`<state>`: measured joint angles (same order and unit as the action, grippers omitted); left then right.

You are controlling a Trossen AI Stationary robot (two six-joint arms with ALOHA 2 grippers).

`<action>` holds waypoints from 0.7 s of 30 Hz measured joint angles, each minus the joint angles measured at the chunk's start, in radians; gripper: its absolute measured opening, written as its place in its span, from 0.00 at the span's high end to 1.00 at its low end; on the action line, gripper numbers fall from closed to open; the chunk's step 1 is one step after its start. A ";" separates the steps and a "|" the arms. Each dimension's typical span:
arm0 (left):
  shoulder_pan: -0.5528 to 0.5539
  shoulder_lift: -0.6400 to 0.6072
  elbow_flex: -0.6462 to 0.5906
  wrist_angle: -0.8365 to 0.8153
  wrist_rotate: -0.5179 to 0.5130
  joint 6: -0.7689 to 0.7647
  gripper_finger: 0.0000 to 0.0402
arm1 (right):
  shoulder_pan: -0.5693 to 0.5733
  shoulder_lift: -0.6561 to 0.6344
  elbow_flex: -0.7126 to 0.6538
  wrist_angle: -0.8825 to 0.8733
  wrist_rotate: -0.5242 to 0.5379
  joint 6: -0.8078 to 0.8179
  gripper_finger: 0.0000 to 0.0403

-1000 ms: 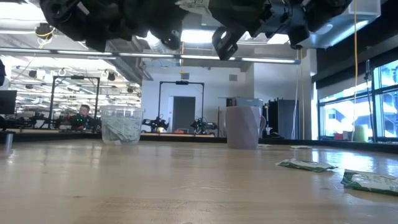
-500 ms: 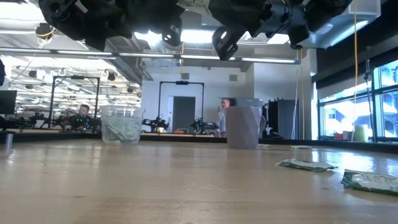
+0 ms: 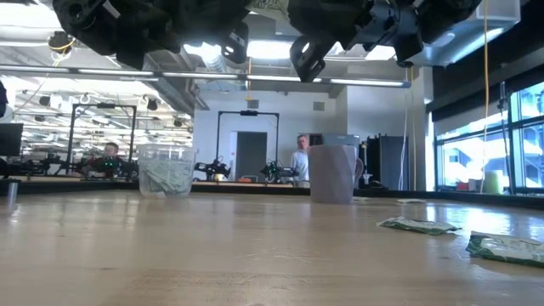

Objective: Pick and place Stevia / Truvia into bins
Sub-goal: Put the light green stevia packet into the transparent container

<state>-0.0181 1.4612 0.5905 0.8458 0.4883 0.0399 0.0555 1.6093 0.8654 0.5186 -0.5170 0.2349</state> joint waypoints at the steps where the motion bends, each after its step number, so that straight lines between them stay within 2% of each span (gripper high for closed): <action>1: 0.000 0.000 0.000 -0.001 0.000 0.000 0.98 | 0.000 0.000 0.000 0.001 0.000 0.007 0.86; 6: 0.003 -0.002 0.000 -0.031 0.000 -0.002 0.98 | -0.011 -0.015 0.000 -0.028 0.000 0.071 0.72; 9: 0.032 -0.040 0.000 -0.127 -0.007 -0.022 0.98 | -0.033 -0.050 0.000 -0.096 0.002 0.076 0.68; 12: 0.074 -0.114 0.000 -0.288 -0.082 -0.038 0.98 | -0.056 -0.085 0.000 -0.197 0.035 0.084 0.67; 14: 0.093 -0.170 0.000 -0.412 -0.207 -0.029 0.99 | -0.067 -0.103 0.000 -0.279 0.110 0.086 0.67; 15: 0.098 -0.199 0.000 -0.486 -0.301 -0.022 0.99 | -0.073 -0.110 0.000 -0.325 0.149 0.087 0.67; 19: 0.099 -0.275 0.000 -0.735 -0.782 -0.056 0.98 | -0.101 -0.130 0.000 -0.461 0.264 0.127 0.67; 21: 0.097 -0.295 -0.001 -0.828 -0.975 -0.124 0.99 | -0.115 -0.134 0.001 -0.515 0.297 0.147 0.67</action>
<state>0.0788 1.1658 0.5900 0.0176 -0.4871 -0.0837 -0.0590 1.4757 0.8659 0.0037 -0.2202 0.3818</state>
